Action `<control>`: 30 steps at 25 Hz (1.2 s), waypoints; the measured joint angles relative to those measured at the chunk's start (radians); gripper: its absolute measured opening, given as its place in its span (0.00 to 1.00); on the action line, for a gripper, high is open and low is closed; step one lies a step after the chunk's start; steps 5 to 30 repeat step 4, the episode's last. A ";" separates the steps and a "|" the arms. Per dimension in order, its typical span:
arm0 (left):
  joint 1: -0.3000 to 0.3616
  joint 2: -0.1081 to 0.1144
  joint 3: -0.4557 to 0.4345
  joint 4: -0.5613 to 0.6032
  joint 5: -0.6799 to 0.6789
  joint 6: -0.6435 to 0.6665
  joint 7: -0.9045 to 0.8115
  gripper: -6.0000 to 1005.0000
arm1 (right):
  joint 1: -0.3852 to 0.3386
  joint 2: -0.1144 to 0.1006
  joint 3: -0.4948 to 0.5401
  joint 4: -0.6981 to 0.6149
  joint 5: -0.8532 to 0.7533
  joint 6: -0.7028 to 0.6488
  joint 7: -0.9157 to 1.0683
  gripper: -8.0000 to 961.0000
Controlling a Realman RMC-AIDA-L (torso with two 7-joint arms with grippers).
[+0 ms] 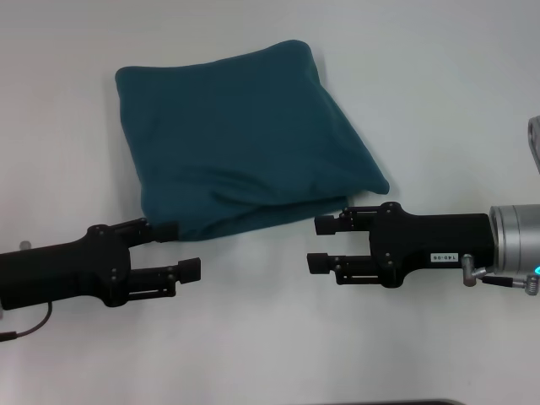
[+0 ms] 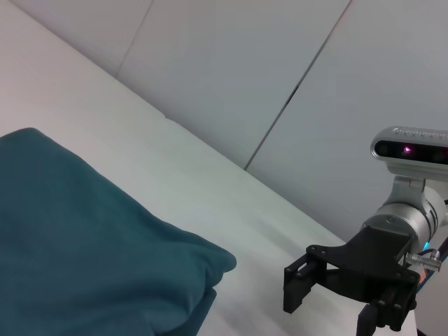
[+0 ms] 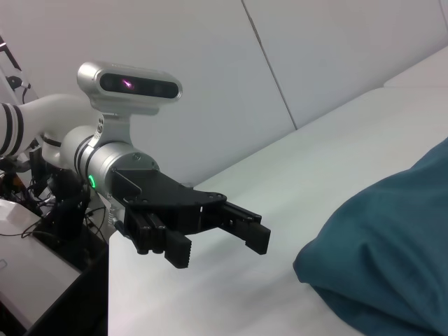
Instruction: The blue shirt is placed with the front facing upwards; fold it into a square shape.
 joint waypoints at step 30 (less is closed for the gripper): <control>-0.006 -0.003 0.000 -0.001 0.000 -0.004 -0.001 0.86 | -0.001 0.000 0.001 0.000 0.000 0.002 -0.001 0.71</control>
